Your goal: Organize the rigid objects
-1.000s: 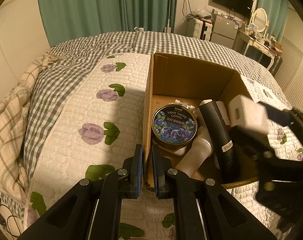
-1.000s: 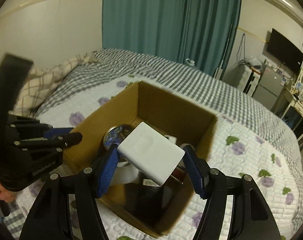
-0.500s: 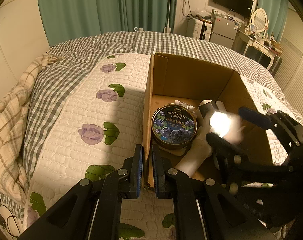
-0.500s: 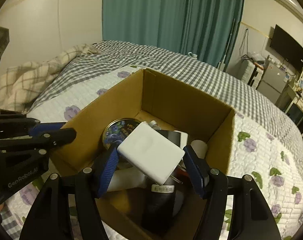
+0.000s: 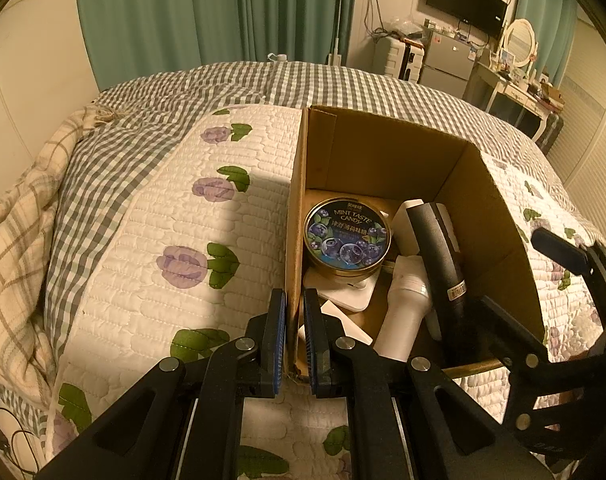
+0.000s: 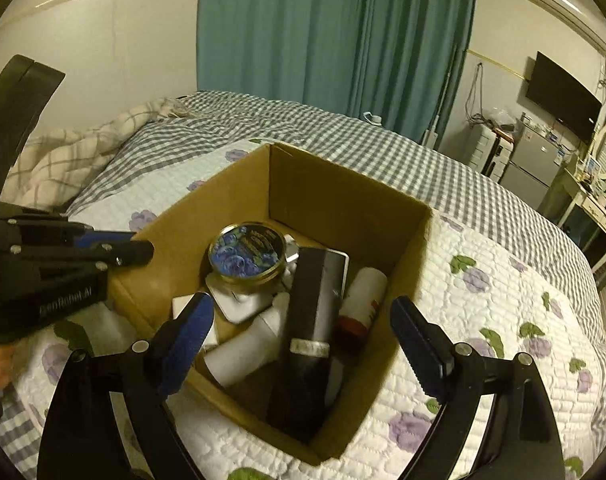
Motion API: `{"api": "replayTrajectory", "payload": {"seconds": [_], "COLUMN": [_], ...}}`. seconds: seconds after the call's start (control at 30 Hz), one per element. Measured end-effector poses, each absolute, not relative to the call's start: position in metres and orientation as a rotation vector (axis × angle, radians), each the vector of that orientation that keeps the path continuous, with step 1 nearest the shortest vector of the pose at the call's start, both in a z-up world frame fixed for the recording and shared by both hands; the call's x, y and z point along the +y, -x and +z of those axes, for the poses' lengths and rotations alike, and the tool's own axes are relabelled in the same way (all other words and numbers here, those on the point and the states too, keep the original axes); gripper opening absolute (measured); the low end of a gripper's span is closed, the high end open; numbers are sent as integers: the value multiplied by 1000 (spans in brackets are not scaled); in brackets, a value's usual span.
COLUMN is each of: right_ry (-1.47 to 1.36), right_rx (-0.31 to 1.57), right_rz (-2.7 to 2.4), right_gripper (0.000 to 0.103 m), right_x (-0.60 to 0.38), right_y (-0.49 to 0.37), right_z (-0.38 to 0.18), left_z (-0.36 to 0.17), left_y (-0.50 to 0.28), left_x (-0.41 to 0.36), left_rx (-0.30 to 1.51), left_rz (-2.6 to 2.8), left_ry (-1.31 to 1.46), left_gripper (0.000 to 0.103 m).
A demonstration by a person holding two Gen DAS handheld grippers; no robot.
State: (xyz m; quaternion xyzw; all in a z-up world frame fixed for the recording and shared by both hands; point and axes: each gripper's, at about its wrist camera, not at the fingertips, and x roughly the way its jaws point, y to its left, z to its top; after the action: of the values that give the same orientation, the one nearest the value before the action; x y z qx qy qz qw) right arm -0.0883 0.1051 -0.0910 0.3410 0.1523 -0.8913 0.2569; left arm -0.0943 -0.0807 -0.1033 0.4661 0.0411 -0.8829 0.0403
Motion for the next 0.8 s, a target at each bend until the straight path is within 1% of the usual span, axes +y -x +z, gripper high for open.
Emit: {"api": "replayTrajectory", "payload": {"seconds": [0.2,0.4,0.6,0.8], "right_ry": [-974,-980,-927,-811], "right_rx": [396,402,349,299], "right_rz": [-2450,-2536,-2627,-2718], "right_gripper": [90,90,90,91], "right_x": [118,127,145,166], "right_y": [83,75,62,39], "right_z": [-89,-73,-37,15], "left_z": [-96,-76,-37,15], "left_y": [91,90,79,55], "left_x": [-81,-83,-80,-62], "left_rx": [121,88,60,24], "left_rz": [-2725,-2756,-2817,-2922], "left_ry": [-1413,-1372,-1276,-1126], "left_gripper": [9,9,9,9]}}
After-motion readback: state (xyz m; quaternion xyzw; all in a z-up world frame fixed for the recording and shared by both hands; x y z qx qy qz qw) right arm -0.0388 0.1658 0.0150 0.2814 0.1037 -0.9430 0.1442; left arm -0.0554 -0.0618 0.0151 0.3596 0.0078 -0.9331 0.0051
